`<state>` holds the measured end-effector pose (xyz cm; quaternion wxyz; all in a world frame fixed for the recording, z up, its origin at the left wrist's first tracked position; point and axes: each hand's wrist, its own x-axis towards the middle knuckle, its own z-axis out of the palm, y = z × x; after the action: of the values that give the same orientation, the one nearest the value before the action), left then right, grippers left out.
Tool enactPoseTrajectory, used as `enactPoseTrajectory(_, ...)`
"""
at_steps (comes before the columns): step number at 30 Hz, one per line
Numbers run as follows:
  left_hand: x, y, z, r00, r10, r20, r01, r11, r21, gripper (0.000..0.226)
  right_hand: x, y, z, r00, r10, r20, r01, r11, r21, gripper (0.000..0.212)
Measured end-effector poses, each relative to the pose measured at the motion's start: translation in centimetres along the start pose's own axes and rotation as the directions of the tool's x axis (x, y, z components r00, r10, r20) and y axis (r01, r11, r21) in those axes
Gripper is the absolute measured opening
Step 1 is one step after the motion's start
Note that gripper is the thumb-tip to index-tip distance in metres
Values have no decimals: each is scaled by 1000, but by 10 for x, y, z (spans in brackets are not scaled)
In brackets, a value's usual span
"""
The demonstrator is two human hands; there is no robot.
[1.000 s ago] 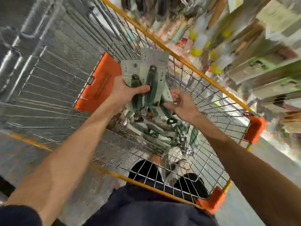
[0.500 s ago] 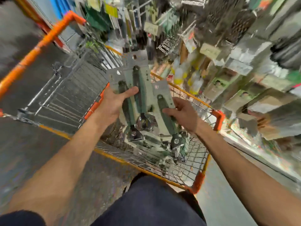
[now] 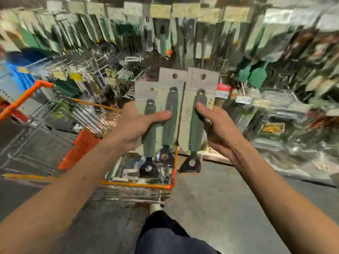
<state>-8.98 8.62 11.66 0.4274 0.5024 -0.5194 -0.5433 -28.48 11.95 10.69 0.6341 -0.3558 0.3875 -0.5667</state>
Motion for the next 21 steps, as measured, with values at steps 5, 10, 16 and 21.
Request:
enactPoseTrajectory(5, -25, 32, 85, 977, 90, 191, -97, 995, 27, 41, -70, -49, -39, 974, -165, -158, 165, 986, -17, 19)
enactPoseTrajectory(10, -32, 60, 161, 919, 145, 367, -165, 986, 22, 35, -117, -95, -86, 914, -297, -275, 274, 954, -121, 23)
enactPoseTrajectory(16, -17, 83, 246, 871, 195, 451, -227, 974, 16, 33, -142, -141, -162, 844, -353, -404, 313, 936, -162, 32)
enactPoseTrajectory(21, 17, 95, 328, 864, 225, 450, -232, 972, -42, 33, -133, -184, -233, 801, -405, -441, 349, 914, -205, 25)
